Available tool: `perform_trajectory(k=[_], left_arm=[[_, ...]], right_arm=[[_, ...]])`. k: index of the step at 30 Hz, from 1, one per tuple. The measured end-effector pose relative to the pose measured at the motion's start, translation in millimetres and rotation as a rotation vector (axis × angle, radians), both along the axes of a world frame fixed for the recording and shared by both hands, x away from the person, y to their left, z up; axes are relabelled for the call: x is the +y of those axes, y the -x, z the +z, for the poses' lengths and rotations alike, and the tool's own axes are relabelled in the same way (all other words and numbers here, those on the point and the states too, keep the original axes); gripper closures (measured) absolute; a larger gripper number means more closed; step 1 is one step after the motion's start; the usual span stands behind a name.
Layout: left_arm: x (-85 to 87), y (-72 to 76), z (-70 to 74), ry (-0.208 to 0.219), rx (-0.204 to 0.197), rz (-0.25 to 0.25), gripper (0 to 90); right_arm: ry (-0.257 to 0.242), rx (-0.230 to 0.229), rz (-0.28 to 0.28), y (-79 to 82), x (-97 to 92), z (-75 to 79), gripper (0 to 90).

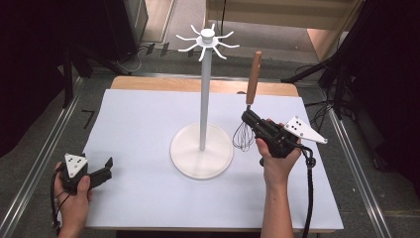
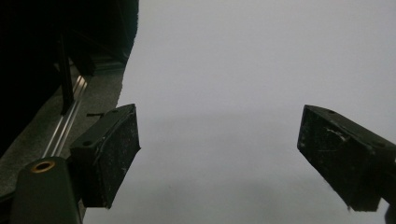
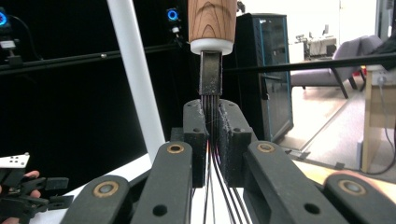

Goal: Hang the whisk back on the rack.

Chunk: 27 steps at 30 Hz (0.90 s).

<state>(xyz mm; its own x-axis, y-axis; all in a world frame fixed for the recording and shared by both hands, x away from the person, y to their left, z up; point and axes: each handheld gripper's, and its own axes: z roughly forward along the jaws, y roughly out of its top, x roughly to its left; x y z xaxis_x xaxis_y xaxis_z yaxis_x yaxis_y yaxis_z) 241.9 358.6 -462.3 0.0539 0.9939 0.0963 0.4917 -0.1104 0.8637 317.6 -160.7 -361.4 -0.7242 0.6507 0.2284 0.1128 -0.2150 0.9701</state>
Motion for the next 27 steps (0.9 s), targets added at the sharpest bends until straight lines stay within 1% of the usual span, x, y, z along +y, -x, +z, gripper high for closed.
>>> perform_trajectory(k=[4,8,11,16,20,25,27], left_arm=[[0.1,0.0,0.0,0.0,0.001,-0.001,13.8],[0.0,0.0,-0.1,0.001,-0.001,0.0,13.8],[0.2,0.0,-0.1,0.002,-0.001,-0.001,13.8],[0.2,0.0,-0.1,0.004,-0.002,-0.001,13.8],[0.2,0.0,-0.1,0.002,-0.002,-0.001,13.8],[0.1,0.0,-0.1,0.003,-0.002,-0.001,13.8],[0.2,0.0,-0.1,0.003,-0.002,-0.001,13.8]], right_arm=[[-0.01,-0.027,0.037,0.1,-0.3,3.3,84.8],[-0.014,-0.036,0.055,-0.3,-0.4,7.2,84.8],[-0.033,-0.048,0.075,-1.8,-1.2,11.9,84.8],[-0.036,-0.057,0.099,-4.0,-0.5,15.8,84.8],[-0.041,-0.075,0.127,-4.1,2.7,21.1,84.8],[-0.049,-0.07,0.14,-5.3,3.8,23.2,84.8],[-0.048,-0.077,0.149,-6.2,4.3,25.6,84.8]])
